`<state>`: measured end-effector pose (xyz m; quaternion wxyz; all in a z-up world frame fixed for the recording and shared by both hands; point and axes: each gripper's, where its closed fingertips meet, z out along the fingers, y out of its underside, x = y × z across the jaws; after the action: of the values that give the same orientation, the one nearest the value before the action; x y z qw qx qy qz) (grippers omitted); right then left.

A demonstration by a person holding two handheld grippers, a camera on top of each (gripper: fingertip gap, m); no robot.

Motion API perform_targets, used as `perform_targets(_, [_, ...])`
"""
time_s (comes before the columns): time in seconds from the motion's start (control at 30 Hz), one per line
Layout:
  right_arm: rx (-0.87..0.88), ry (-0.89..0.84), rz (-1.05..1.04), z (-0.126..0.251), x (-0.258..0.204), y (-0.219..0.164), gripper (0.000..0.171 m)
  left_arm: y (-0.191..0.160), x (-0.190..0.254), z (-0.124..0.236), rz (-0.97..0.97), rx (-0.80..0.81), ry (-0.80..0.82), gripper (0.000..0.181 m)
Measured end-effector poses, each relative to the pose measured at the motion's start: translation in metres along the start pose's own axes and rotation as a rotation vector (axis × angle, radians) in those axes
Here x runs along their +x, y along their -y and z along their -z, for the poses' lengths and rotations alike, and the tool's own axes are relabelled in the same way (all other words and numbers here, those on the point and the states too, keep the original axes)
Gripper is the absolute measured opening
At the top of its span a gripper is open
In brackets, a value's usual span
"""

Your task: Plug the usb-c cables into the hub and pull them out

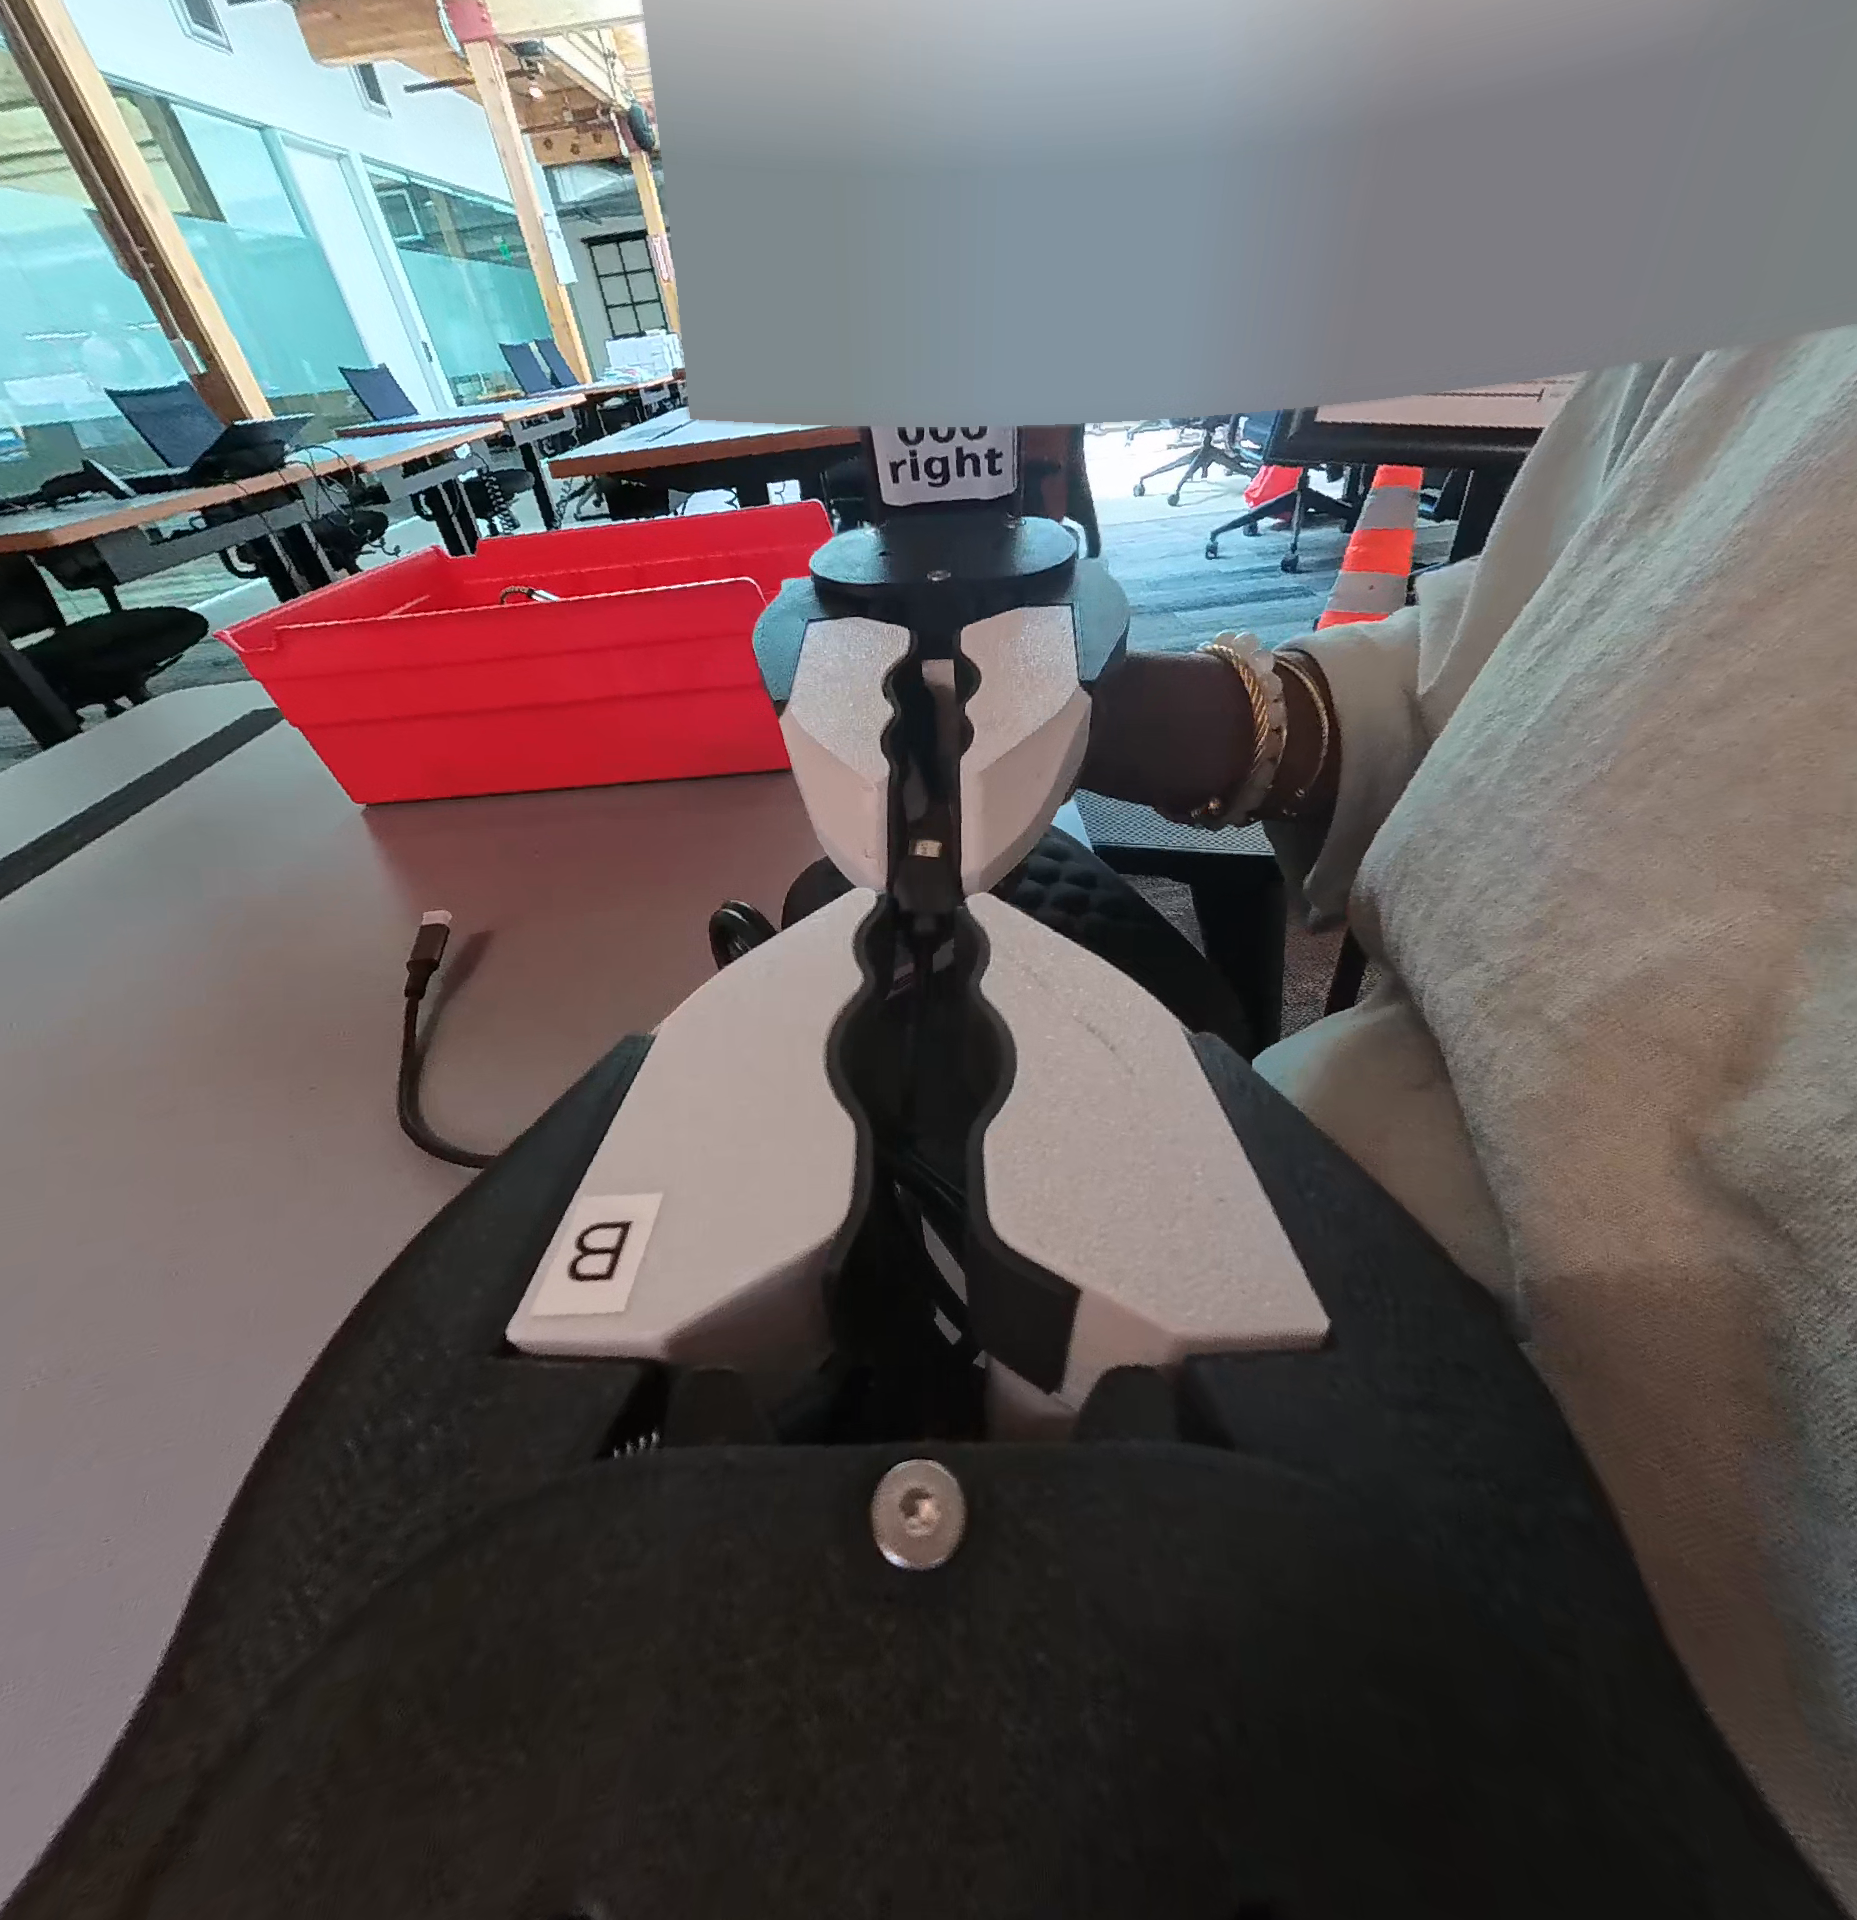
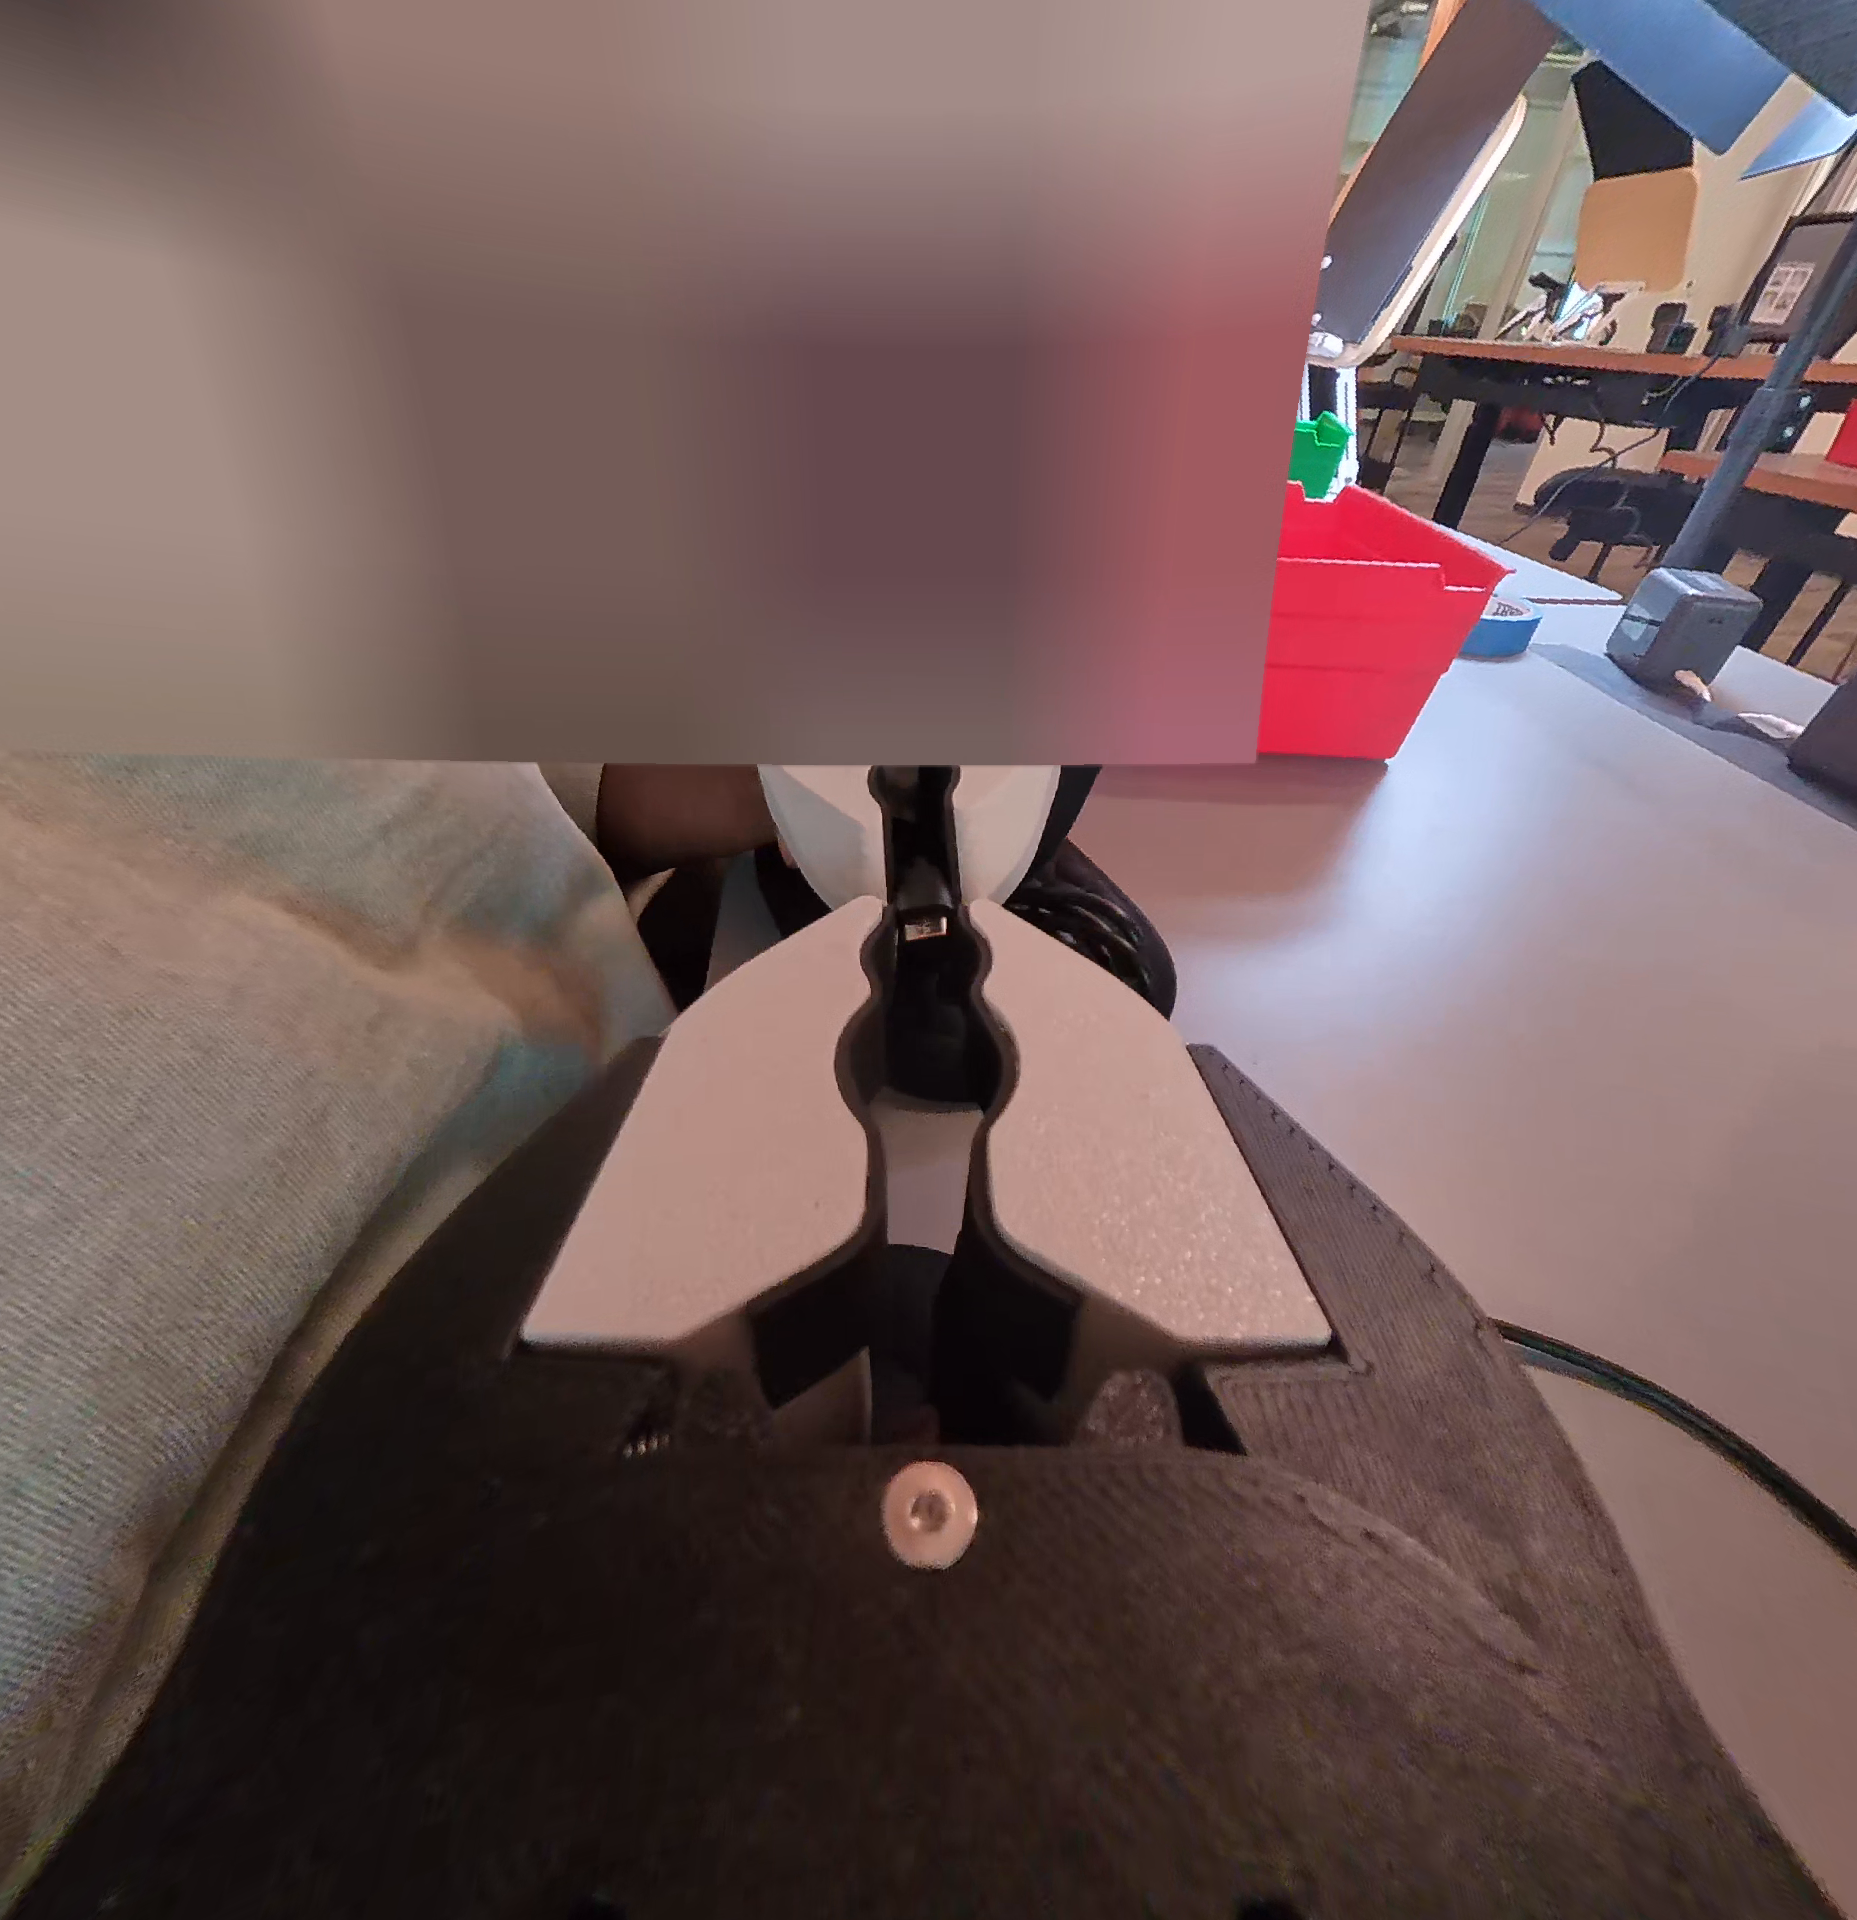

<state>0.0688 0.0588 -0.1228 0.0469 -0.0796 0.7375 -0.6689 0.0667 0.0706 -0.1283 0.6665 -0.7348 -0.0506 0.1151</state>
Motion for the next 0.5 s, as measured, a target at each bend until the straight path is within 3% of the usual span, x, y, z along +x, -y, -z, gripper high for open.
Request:
perform_targets(0.17, [-0.010,-0.026,-0.008,0.001,0.002,-0.002,0.009,-0.002,-0.002,-0.001,-0.010,-0.013,0.026,0.011])
perform_targets(0.33, [-0.150,-0.105,0.047,0.007,0.006,-0.006,0.011,-0.008,-0.005,-0.005,-0.032,-0.087,0.072,0.011])
perform_targets(0.5, [-0.278,-0.175,0.063,0.049,0.009,-0.010,0.046,-0.024,-0.016,0.000,-0.027,-0.213,0.167,0.010])
